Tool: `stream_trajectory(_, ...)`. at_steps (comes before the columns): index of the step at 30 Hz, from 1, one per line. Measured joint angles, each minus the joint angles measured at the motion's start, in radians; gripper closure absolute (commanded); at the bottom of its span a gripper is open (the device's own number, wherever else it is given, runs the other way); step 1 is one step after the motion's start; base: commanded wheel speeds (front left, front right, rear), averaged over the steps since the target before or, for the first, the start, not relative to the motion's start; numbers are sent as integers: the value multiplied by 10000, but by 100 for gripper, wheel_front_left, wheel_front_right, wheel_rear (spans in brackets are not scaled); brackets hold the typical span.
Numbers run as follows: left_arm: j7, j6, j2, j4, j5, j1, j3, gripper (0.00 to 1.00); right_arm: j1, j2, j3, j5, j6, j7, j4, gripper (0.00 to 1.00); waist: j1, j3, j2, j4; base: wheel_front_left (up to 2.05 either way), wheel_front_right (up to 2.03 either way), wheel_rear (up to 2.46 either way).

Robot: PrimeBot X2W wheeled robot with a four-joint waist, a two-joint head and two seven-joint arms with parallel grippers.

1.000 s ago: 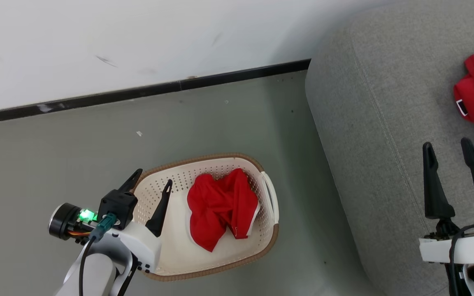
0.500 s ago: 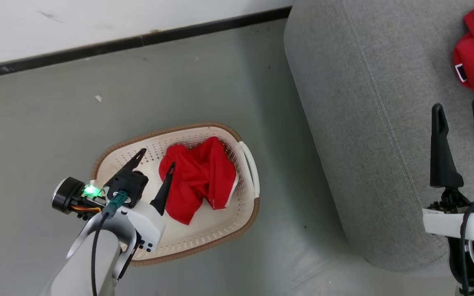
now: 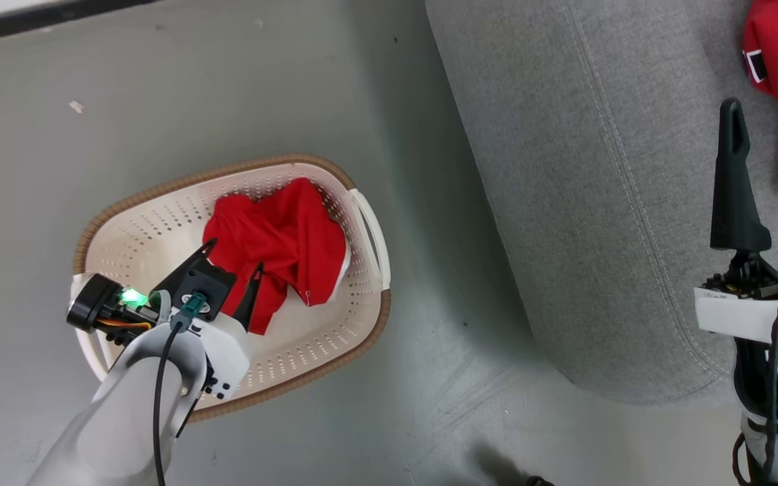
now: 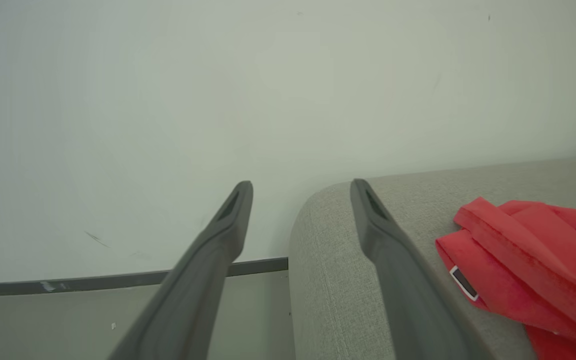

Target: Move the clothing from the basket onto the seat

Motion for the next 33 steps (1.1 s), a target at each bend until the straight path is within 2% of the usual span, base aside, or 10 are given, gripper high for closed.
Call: stream_trajectory(33,40,-128,863,2015,874,-1415,-395,0,-1566,0,134,1089,0,-2,25,0,0,2516,0,-1523,0,0,0)
